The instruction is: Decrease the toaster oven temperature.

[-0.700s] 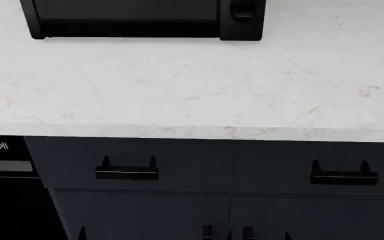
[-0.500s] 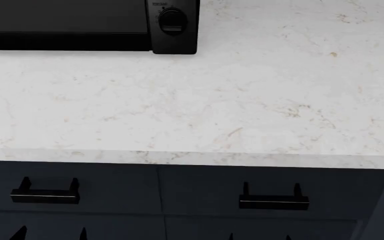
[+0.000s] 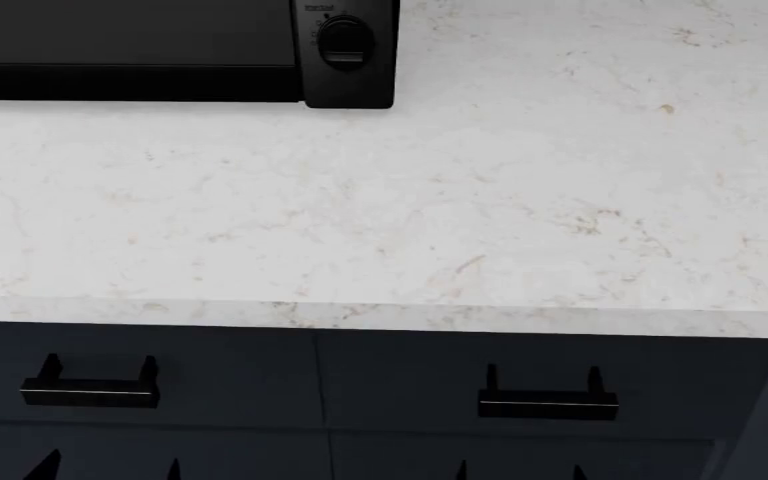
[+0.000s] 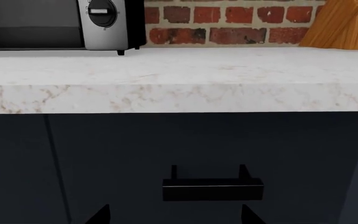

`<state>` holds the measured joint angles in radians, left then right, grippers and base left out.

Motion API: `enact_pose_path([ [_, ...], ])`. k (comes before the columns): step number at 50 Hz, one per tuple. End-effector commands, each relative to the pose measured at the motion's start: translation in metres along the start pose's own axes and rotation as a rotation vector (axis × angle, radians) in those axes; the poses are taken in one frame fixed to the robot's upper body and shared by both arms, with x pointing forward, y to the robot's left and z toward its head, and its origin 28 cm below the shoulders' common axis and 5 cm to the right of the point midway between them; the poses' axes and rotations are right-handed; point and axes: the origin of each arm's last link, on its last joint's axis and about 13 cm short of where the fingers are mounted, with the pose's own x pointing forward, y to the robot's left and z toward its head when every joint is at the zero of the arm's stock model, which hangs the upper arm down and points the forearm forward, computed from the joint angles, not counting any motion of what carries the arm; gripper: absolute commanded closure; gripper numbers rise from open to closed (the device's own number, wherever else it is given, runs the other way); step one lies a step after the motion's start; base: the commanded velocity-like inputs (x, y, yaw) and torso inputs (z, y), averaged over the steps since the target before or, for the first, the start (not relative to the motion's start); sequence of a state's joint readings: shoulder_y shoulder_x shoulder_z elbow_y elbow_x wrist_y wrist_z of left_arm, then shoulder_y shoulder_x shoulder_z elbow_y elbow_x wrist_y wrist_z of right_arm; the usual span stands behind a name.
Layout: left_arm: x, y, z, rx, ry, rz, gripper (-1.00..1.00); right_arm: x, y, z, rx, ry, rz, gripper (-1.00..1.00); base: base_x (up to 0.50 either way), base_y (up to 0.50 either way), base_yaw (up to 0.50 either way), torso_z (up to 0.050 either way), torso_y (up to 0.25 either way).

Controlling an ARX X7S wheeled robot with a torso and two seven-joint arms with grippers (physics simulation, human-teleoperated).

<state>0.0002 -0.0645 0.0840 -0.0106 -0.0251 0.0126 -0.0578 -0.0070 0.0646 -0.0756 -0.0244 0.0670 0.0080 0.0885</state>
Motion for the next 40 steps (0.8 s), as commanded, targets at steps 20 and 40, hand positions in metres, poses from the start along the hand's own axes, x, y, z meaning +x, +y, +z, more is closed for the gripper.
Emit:
enact_pose_path([
  [20, 0.017, 0.004, 0.055, -0.022, 0.051, -0.006, -1.00, -0.013, -0.012, 0.066, -0.006, -0.072, -0.006, -1.00, 0.00, 0.00, 0.00, 0.000, 0.000],
  [40, 0.071, 0.011, 0.168, 0.041, 0.087, -0.094, -1.00, 0.007, -0.039, 0.211, -0.025, -0.031, 0.056, -1.00, 0.00, 0.00, 0.00, 0.000, 0.000],
])
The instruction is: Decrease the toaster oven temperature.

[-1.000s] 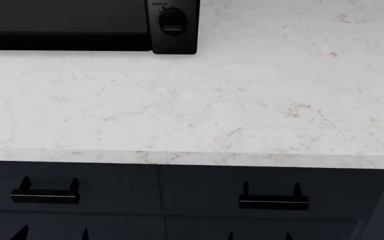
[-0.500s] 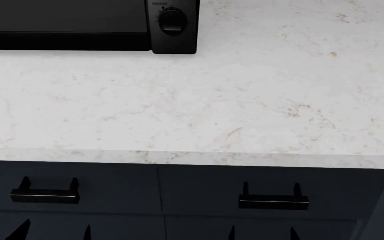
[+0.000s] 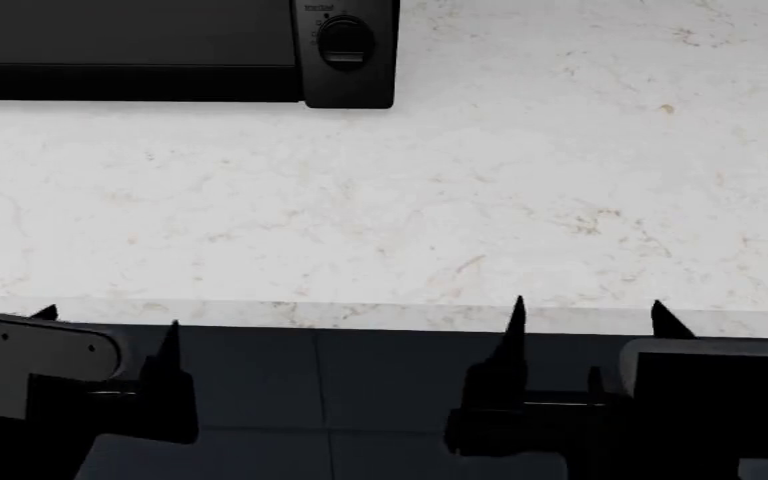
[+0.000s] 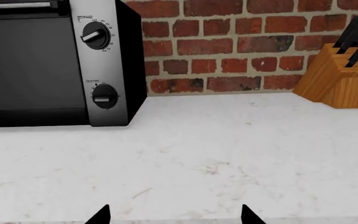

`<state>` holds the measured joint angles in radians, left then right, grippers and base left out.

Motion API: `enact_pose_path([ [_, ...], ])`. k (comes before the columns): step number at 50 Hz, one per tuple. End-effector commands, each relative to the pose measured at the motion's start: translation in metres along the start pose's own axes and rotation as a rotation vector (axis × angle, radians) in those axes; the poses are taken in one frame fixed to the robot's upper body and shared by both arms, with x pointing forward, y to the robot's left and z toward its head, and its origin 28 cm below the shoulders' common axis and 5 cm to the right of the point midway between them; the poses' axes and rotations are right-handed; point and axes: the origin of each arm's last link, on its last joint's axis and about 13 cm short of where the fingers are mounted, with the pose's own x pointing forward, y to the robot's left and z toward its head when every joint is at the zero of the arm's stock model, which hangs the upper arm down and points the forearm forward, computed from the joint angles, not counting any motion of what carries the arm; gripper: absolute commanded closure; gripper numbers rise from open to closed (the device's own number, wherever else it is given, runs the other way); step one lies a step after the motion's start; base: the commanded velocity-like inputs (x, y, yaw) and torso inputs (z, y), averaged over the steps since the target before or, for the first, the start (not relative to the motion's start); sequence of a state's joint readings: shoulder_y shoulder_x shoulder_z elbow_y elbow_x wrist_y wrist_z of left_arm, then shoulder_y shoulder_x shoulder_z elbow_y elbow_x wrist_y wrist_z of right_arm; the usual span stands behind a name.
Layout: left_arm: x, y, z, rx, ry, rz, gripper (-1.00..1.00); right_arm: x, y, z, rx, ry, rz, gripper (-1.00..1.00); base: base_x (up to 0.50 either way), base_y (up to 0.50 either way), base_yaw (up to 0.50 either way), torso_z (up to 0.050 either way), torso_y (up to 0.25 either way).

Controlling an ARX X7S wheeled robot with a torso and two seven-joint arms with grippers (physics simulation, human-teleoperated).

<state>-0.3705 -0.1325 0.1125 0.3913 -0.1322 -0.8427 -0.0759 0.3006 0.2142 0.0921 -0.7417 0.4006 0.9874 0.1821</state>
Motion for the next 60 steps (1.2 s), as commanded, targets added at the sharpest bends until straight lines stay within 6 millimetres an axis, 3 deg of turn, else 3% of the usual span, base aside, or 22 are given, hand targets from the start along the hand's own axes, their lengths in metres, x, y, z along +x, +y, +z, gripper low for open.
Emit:
enact_pose_path([
  [1, 0.016, 0.005, 0.057, 0.020, -0.015, -0.046, -1.00, 0.000, -0.010, 0.065, -0.058, 0.010, 0.032, -1.00, 0.00, 0.00, 0.00, 0.000, 0.000],
  [8, 0.022, 0.005, 0.075, 0.024, -0.037, -0.065, -1.00, 0.004, -0.017, 0.079, -0.068, 0.031, 0.042, -1.00, 0.00, 0.00, 0.00, 0.000, 0.000],
  [20, 0.018, 0.004, 0.075, 0.035, -0.045, -0.079, -1.00, 0.002, -0.013, 0.089, -0.086, 0.021, 0.062, -1.00, 0.07, -0.33, 0.00, 0.000, 0.000],
  [46, 0.013, 0.005, 0.077, 0.044, -0.064, -0.073, -1.00, -0.002, -0.011, 0.092, -0.095, -0.003, 0.099, -1.00, 0.45, -0.26, 0.00, 0.000, 0.000],
  [60, 0.011, 0.004, 0.077, 0.050, -0.067, -0.073, -1.00, -0.002, -0.013, 0.090, -0.084, 0.012, 0.107, -1.00, 0.43, -0.02, 0.00, 0.000, 0.001],
])
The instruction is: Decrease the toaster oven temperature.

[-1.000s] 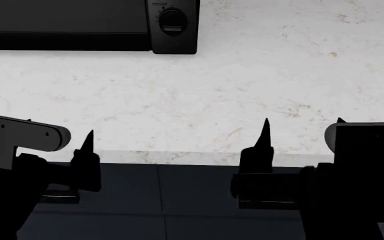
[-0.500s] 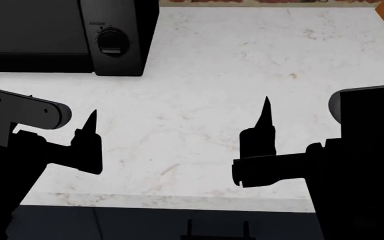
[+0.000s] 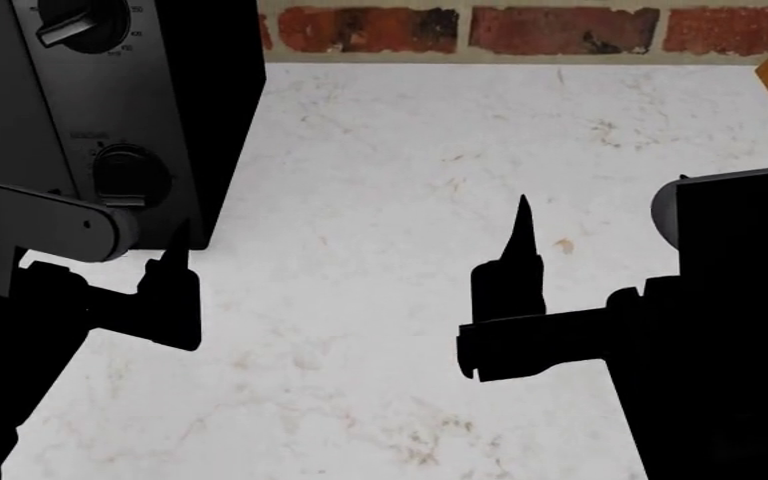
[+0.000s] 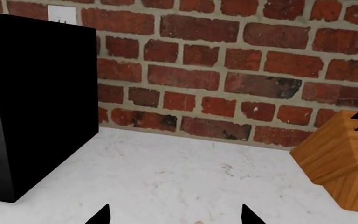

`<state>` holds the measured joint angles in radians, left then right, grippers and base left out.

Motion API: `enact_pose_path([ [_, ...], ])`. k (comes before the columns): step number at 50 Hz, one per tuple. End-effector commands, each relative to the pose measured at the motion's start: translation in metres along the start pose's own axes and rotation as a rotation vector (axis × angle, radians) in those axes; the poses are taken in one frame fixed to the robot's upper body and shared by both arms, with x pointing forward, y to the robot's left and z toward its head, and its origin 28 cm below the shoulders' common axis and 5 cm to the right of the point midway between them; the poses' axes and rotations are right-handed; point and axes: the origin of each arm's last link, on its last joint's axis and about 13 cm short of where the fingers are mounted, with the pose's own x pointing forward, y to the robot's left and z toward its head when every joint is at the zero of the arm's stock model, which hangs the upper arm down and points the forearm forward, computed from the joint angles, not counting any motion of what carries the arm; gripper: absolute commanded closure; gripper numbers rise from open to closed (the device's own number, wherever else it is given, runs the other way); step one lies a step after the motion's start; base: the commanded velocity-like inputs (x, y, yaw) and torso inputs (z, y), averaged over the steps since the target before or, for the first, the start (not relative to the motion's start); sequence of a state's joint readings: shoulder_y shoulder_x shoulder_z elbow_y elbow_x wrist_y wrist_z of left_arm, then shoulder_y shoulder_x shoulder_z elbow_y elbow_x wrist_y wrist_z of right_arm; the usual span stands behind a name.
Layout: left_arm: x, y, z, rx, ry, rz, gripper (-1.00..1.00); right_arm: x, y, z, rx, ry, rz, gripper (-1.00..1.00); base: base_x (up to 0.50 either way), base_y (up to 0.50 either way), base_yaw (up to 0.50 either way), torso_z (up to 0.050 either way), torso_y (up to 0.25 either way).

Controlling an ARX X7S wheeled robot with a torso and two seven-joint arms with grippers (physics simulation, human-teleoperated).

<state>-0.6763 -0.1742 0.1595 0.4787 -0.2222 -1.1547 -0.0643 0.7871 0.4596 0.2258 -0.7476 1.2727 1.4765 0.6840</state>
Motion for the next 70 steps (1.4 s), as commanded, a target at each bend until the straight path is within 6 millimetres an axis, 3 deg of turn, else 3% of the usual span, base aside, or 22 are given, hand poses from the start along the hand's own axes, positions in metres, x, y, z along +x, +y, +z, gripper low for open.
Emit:
enact_pose_path([
  [1, -0.001, 0.000, 0.001, -0.021, -0.005, 0.006, -1.00, 0.002, -0.003, -0.001, 0.042, 0.005, 0.002, -1.00, 0.34, 0.14, 0.00, 0.000, 0.000],
  [11, -0.007, -0.002, 0.002, 0.018, -0.022, 0.001, -1.00, 0.004, -0.003, -0.003, 0.053, 0.021, -0.009, -1.00, 0.00, 0.00, 0.00, 0.000, 0.000],
  [16, -0.027, -0.004, 0.012, 0.097, -0.068, -0.002, -1.00, 0.004, -0.005, -0.004, 0.058, 0.024, -0.015, -1.00, 0.00, 0.00, 0.00, 0.000, 0.000],
  [21, -0.053, -0.001, 0.031, 0.287, -0.139, 0.016, -1.00, 0.007, -0.004, -0.005, 0.066, 0.028, -0.005, -1.00, 0.00, 0.00, 0.00, 0.000, 0.000],
  [29, -0.065, 0.015, 0.069, 0.485, -0.218, 0.018, -1.00, 0.009, -0.004, -0.007, 0.080, 0.034, 0.006, -1.00, 0.00, 0.00, 0.00, 0.000, 0.000],
  [37, -0.054, 0.031, 0.111, 0.633, -0.269, -0.010, -1.00, 0.006, -0.003, -0.004, 0.077, 0.035, 0.003, -1.00, 0.00, 0.00, 0.00, 0.000, 0.000],
  [50, -0.033, 0.040, 0.128, 0.716, -0.268, -0.030, -1.00, 0.008, -0.002, -0.002, 0.077, 0.037, 0.010, -1.00, 0.00, 0.00, 0.00, 0.000, 0.000],
  [70, -0.002, 0.039, 0.100, 0.877, -0.154, -0.013, -1.00, 0.009, -0.001, -0.004, 0.091, 0.045, 0.016, -1.00, 0.00, 0.00, 0.00, 0.000, 0.000],
])
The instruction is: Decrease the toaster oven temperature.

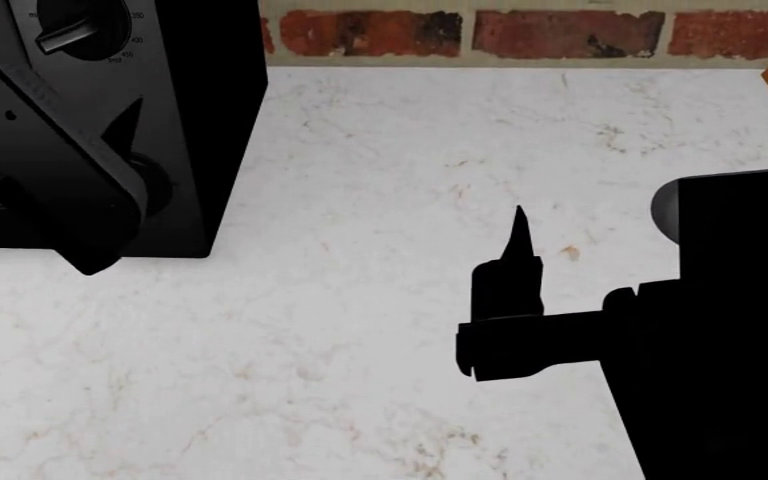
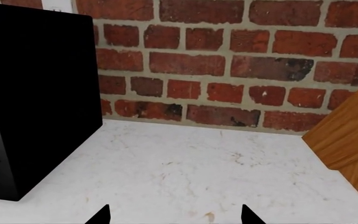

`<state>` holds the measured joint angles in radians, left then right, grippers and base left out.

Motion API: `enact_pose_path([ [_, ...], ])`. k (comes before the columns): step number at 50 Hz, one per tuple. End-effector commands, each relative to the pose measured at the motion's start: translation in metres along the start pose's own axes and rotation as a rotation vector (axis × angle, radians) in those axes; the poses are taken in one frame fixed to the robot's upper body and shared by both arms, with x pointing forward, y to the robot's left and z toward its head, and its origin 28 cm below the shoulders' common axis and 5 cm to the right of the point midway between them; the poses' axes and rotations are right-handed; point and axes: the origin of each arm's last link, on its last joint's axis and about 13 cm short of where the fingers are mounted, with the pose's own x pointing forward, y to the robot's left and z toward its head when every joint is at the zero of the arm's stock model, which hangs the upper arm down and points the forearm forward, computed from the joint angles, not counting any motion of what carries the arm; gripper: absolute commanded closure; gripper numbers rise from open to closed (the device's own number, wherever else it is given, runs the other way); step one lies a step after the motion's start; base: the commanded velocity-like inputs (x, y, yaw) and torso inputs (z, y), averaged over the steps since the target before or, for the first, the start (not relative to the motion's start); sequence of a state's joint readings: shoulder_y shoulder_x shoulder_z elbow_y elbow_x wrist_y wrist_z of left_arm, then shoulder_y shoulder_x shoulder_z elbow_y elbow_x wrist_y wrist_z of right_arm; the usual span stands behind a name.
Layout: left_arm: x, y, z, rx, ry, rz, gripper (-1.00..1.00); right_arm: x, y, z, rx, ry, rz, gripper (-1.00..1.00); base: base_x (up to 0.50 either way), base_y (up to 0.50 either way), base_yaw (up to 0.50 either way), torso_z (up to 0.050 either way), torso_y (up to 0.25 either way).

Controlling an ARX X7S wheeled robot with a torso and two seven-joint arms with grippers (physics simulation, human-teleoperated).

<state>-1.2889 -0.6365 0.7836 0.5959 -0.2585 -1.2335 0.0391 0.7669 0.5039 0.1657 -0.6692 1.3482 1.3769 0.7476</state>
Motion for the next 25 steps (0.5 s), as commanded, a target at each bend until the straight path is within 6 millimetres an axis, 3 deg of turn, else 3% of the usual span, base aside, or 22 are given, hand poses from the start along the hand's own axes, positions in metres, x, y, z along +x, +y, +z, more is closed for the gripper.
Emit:
enact_pose_path([
  [1, 0.016, -0.005, -0.009, 0.087, 0.043, 0.003, -1.00, 0.004, 0.000, -0.001, 0.039, -0.006, 0.006, -1.00, 0.00, 0.00, 0.00, 0.000, 0.000],
  [15, 0.041, -0.002, -0.016, 0.160, 0.077, 0.055, -1.00, 0.004, -0.001, -0.005, 0.045, 0.004, 0.005, -1.00, 0.00, 0.00, 0.00, 0.000, 0.000],
  [25, 0.045, 0.001, -0.014, 0.176, 0.065, 0.062, -1.00, 0.002, -0.001, -0.005, 0.050, 0.000, 0.005, -1.00, 0.00, 0.00, 0.00, 0.000, 0.000],
])
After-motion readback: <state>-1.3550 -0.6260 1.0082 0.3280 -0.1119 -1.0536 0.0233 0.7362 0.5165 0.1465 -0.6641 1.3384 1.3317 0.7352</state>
